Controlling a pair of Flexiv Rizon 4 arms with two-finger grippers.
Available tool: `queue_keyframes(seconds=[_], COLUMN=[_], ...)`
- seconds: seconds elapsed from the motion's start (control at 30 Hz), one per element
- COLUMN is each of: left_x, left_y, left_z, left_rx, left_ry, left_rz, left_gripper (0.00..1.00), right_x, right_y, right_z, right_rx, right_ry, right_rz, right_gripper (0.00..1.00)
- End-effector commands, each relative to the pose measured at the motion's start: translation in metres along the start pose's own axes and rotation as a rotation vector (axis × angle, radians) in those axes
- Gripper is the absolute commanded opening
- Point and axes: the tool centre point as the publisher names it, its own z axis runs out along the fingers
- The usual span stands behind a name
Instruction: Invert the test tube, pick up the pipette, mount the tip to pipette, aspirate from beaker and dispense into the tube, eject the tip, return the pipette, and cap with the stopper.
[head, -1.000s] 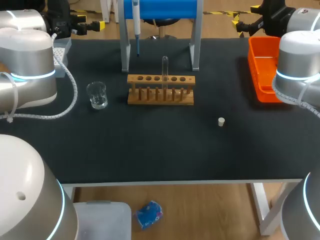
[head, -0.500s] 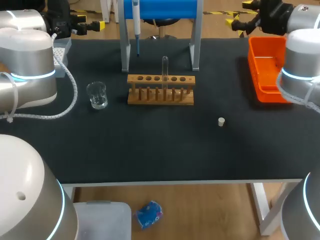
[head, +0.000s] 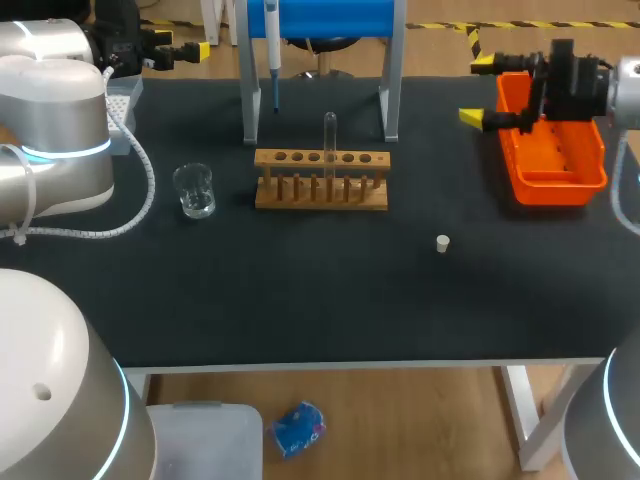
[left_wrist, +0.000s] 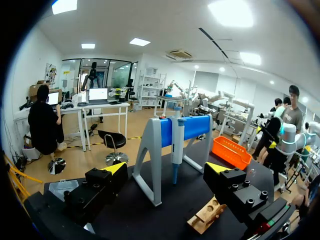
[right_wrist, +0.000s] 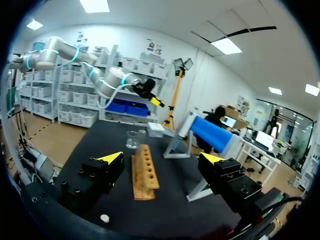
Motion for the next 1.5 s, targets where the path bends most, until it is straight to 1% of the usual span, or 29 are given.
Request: queue_keyframes(seconds=[0.03, 0.23, 0.3, 0.4, 0.47, 0.67, 0.77, 0.83, 1.27, 1.33, 1.43, 1.5], left_x=[0.0, 0.0, 0.008, 0.021, 0.027, 0.039, 0.049, 0.059, 0.059, 0.065, 0.079, 0.087], left_y=[0.0, 0.0, 0.001, 0.004, 0.007, 0.016, 0.022, 0.025, 0.025, 0.028, 0.035, 0.039], left_z=[0.0, 0.0, 0.001, 0.001, 0.0, -0.005, -0.006, -0.006, -0.006, -0.003, -0.003, -0.005], left_rx=[0.0, 0.0, 0.009, -0.005, -0.017, -0.049, -0.074, -0.084, -0.084, -0.065, -0.062, -0.055], left_ry=[0.002, 0.002, 0.079, 0.166, 0.214, 0.308, 0.371, 0.45, 0.45, 0.489, 0.527, 0.536], left_rz=[0.0, 0.0, 0.046, 0.128, 0.168, 0.244, 0.292, 0.326, 0.326, 0.347, 0.395, 0.425], left_gripper=[1.0, 1.0, 1.0, 1.0, 1.0, 1.0, 1.0, 1.0, 1.0, 1.0, 1.0, 1.0], right_x=[0.008, 0.008, 0.008, 0.008, 0.008, 0.008, 0.008, 0.008, 0.008, 0.008, 0.008, 0.008], right_y=[-0.006, -0.006, -0.006, -0.006, -0.006, -0.006, -0.006, -0.006, -0.006, -0.006, -0.006, -0.006], right_z=[-0.026, -0.026, -0.026, -0.026, -0.026, -0.026, -0.026, -0.026, -0.026, -0.026, -0.026, -0.026], right_rx=[-0.003, -0.003, -0.003, -0.003, -0.003, -0.003, -0.003, -0.003, -0.003, -0.003, -0.003, -0.004], right_ry=[0.107, 0.107, 0.107, 0.107, 0.107, 0.107, 0.107, 0.107, 0.107, 0.107, 0.107, 0.107], right_rz=[-0.048, -0.048, -0.048, -0.048, -0.048, -0.048, -0.048, -0.048, -0.048, -0.048, -0.048, -0.049], right_gripper=[1.0, 1.0, 1.0, 1.0, 1.0, 1.0, 1.0, 1.0, 1.0, 1.0, 1.0, 1.0])
